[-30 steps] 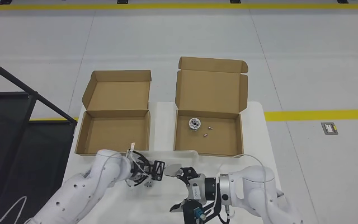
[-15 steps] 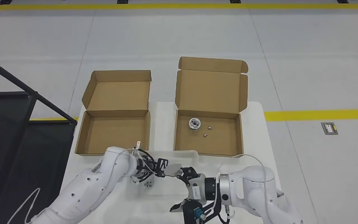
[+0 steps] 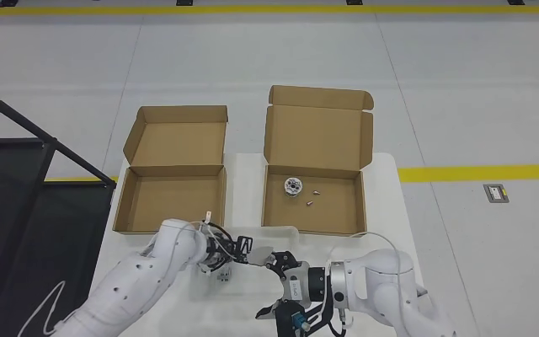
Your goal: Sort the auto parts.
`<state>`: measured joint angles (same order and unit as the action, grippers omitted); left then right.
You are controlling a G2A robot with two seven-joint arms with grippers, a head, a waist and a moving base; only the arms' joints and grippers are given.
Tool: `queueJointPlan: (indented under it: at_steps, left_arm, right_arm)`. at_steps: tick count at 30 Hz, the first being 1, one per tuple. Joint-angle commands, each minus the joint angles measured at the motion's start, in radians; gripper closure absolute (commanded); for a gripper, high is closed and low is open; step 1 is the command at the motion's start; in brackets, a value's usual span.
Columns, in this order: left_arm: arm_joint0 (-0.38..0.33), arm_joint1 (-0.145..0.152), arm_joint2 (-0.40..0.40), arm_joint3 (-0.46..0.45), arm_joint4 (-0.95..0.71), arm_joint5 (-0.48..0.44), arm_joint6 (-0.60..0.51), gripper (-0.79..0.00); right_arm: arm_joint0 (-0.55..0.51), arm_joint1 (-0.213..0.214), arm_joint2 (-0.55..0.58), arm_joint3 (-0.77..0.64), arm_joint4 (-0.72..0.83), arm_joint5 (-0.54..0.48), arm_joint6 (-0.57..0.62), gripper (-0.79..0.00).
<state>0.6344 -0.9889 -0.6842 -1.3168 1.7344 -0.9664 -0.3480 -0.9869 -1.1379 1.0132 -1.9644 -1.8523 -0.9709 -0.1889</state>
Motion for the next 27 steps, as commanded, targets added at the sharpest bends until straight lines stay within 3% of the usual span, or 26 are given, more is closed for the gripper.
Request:
queueJointPlan:
  at_steps: [1,8,13,21,27]
  left_arm:
    - [0.0,-0.004,-0.003,0.012,0.006,0.001,0.009,-0.342]
    - [0.002,-0.016,-0.018,0.035,0.021,-0.005,0.03,-0.286]
    - [0.004,-0.021,-0.034,0.043,0.024,-0.026,0.059,0.0]
    - [0.034,-0.005,-0.076,0.001,0.026,-0.046,0.101,0.0]
    - [0.06,0.042,-0.093,-0.102,-0.001,-0.046,0.15,0.0]
  right_arm:
    - [0.0,0.0,0.0,0.0,0.0,0.0,0.0,-0.785]
    - [0.0,0.0,0.0,0.0,0.0,0.0,0.0,-0.785]
    - [0.0,0.0,0.0,0.0,0.0,0.0,0.0,-0.785]
    - [0.0,0.0,0.0,0.0,0.0,0.0,0.0,-0.785]
    - [0.0,0.0,0.0,0.0,0.0,0.0,0.0,-0.785]
